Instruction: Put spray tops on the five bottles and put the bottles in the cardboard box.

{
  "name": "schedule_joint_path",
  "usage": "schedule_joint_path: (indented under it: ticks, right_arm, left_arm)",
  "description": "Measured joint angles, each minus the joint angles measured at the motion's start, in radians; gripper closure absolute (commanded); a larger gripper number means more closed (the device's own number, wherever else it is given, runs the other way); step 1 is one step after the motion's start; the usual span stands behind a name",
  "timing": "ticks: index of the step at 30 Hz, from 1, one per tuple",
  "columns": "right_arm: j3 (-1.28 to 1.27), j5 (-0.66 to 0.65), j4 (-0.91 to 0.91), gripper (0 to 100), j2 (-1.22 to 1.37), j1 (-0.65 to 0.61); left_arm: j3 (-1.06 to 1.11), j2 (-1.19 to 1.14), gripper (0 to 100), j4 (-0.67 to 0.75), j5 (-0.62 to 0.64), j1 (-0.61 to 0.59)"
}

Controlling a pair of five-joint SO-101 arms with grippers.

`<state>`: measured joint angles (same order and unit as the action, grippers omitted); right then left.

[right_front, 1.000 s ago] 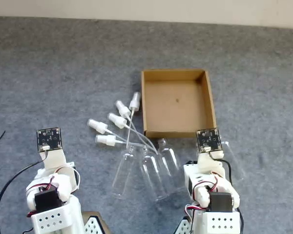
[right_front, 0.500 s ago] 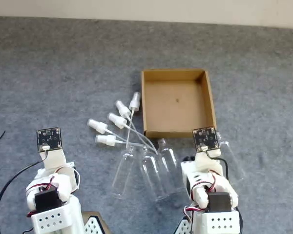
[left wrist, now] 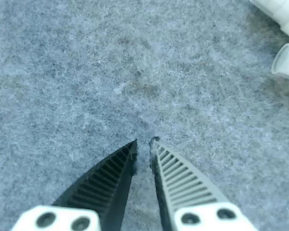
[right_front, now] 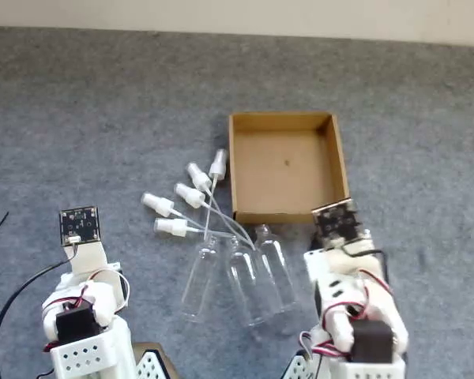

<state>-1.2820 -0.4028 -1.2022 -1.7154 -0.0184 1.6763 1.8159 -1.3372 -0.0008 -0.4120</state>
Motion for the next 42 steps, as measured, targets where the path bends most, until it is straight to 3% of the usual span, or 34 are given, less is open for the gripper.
schedule_joint_path:
  ticks: [5, 11, 16, 26, 30, 36, 42]
  right_arm:
    - [0.275, -0.028, -0.060, 83.7, 0.353, 0.078]
    - [0.574, -0.153, -0.215, 77.0, 0.870, 0.094]
    - [0.644, -0.189, -0.288, 70.6, 1.091, 0.094]
    - [0.661, -0.315, -0.170, 70.2, 1.287, 0.288]
    - [0.661, -0.331, -0.144, 70.2, 1.405, 0.305]
    - [0.661, -0.334, 0.034, 70.8, 1.525, 0.315]
    - [0.661, -0.334, 0.163, 83.6, 1.688, 0.347]
  left_arm:
    - [0.000, 0.000, 95, 0.000, 0.000, 0.000]
    - [0.000, 0.000, 95, 0.000, 0.000, 0.000]
    - [0.000, 0.000, 95, 0.000, 0.000, 0.000]
    - [0.000, 0.000, 95, 0.000, 0.000, 0.000]
    - [0.000, 0.000, 95, 0.000, 0.000, 0.000]
    - [0.000, 0.000, 95, 0.000, 0.000, 0.000]
    - [0.000, 0.000, 95, 0.000, 0.000, 0.000]
